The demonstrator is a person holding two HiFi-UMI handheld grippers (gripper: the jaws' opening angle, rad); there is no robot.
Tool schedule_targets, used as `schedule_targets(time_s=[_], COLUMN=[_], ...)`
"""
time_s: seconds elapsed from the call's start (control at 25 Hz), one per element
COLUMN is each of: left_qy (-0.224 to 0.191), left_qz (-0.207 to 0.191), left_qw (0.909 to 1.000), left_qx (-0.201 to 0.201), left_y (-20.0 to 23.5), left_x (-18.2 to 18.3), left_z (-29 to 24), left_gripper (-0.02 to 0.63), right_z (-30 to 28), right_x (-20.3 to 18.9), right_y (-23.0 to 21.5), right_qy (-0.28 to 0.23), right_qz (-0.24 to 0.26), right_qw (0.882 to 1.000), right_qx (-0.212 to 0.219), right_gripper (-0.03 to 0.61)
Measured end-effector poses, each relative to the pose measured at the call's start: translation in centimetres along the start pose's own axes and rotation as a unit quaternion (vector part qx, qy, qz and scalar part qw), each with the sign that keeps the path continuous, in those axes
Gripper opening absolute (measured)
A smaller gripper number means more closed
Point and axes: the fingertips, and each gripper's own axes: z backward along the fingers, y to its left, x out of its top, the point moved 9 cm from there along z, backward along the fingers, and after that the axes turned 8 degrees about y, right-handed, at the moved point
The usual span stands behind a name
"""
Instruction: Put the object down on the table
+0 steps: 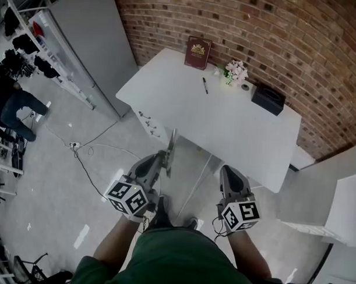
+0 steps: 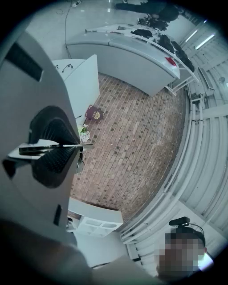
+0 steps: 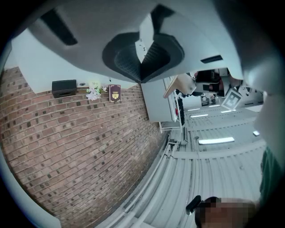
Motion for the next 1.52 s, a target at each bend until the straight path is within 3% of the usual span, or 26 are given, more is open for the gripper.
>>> schedule_targets(time_s=[0.56, 1.2, 1.52], left_qy=[-0.020, -0.080, -0.056], left_qz=[0.016, 0.044, 0.059], left_qw=[0.9995, 0.9888, 0.9857], left_qx=[-0.016, -0.118, -0.148], left_y=[3.4, 12.6, 15.6], left_x=[0.8, 8.2, 9.0], left_z=[4.0, 4.9, 4.0], left_gripper=[0.012, 0.012, 0.012], right_z=[-0.3, -4.0, -5.1], right_x=[-0.3, 3.5, 3.2], right_y=[3.8, 10.1, 12.3], right_qy=[-0.006, -0.034, -0.026], right_qz=[-0.005, 0.023, 0.025], right_qw=[0.999, 0.990, 0.983], right_qx=[-0.035, -0.137, -0.180], right_gripper=[0.002, 0.003, 0.003])
